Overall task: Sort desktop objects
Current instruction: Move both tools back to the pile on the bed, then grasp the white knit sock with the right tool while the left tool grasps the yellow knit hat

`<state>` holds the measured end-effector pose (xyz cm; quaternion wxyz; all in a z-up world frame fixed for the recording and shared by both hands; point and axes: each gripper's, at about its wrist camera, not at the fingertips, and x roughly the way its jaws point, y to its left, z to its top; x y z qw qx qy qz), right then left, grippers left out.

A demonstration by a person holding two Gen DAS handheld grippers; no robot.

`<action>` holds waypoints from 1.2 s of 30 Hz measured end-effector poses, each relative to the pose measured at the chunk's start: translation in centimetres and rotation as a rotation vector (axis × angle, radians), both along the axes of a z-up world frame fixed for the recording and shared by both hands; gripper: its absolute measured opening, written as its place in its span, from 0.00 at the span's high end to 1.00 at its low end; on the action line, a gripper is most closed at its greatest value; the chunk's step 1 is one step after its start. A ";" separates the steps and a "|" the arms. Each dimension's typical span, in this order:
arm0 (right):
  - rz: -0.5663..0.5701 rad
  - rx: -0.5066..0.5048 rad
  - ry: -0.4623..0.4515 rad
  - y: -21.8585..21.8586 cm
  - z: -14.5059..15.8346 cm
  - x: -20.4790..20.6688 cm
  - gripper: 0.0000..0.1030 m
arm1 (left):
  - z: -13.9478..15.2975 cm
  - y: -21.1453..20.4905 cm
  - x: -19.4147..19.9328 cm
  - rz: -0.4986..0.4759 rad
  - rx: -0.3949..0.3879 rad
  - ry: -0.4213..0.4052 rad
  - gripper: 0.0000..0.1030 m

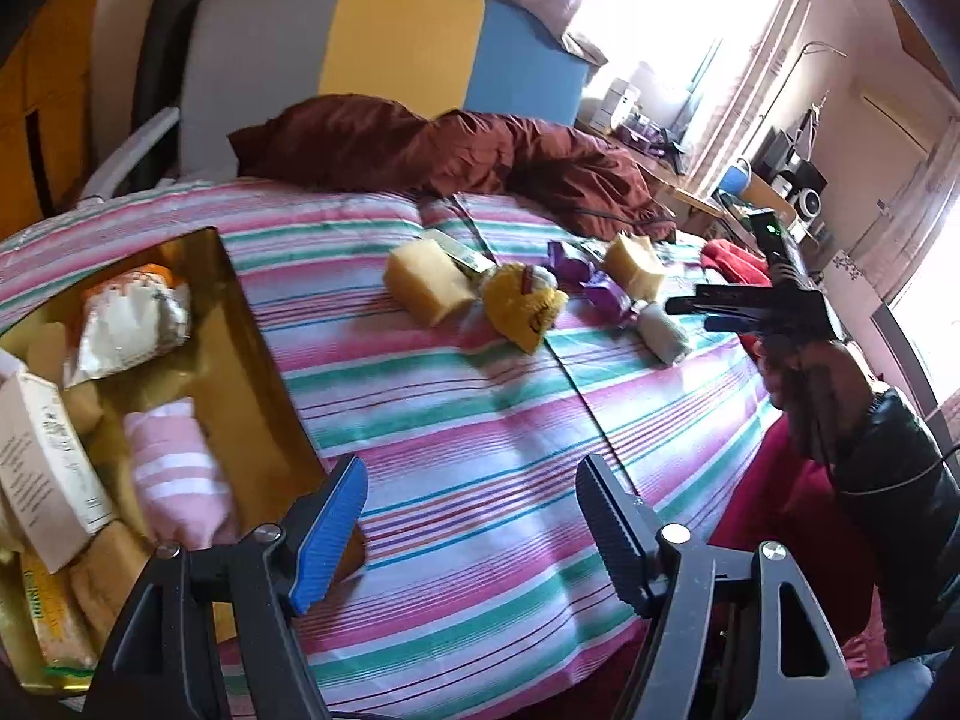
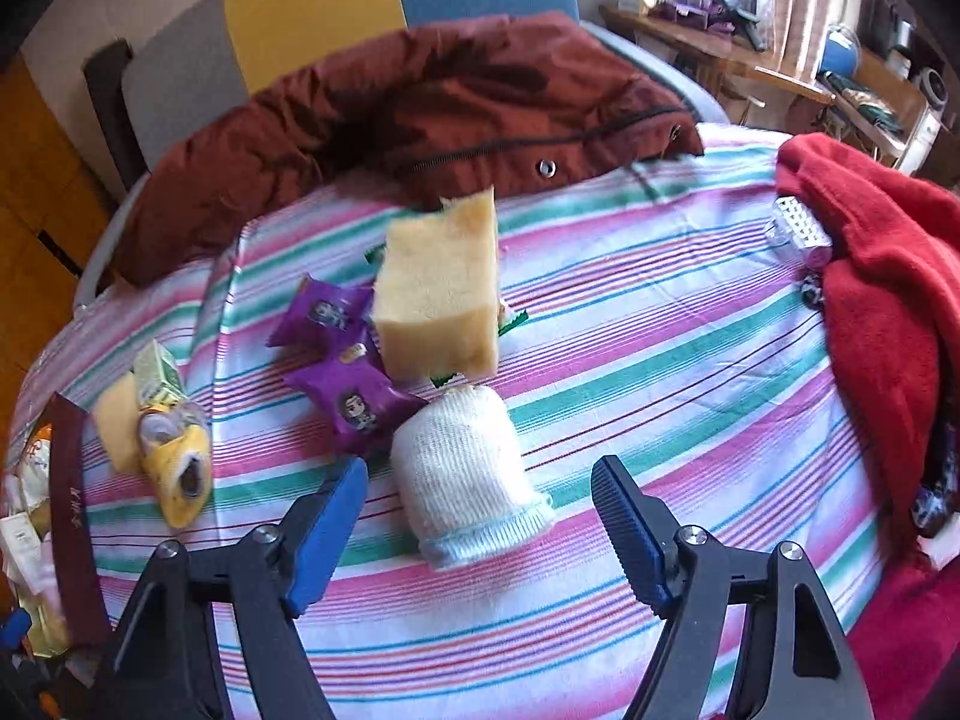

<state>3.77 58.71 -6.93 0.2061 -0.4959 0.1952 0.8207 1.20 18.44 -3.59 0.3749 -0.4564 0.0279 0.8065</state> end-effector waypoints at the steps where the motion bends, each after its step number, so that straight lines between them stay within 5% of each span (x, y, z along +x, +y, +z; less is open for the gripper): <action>1: 0.005 -0.006 -0.007 0.1 -0.3 -0.3 0.25 | -0.1 0.5 0.0 -0.008 -0.006 -0.001 0.30; 10: 0.054 -0.028 -0.087 -0.4 -2.3 -1.7 0.25 | -1.0 3.2 -1.3 -0.036 0.008 -0.082 0.30; 13: 0.088 0.004 -0.113 -1.0 -2.5 -1.8 0.46 | -1.5 4.0 -2.0 -0.033 0.023 -0.122 0.30; 36: 0.173 0.109 -0.192 -2.9 -2.3 -2.1 0.48 | -5.7 12.3 -10.4 0.153 0.176 -0.469 0.28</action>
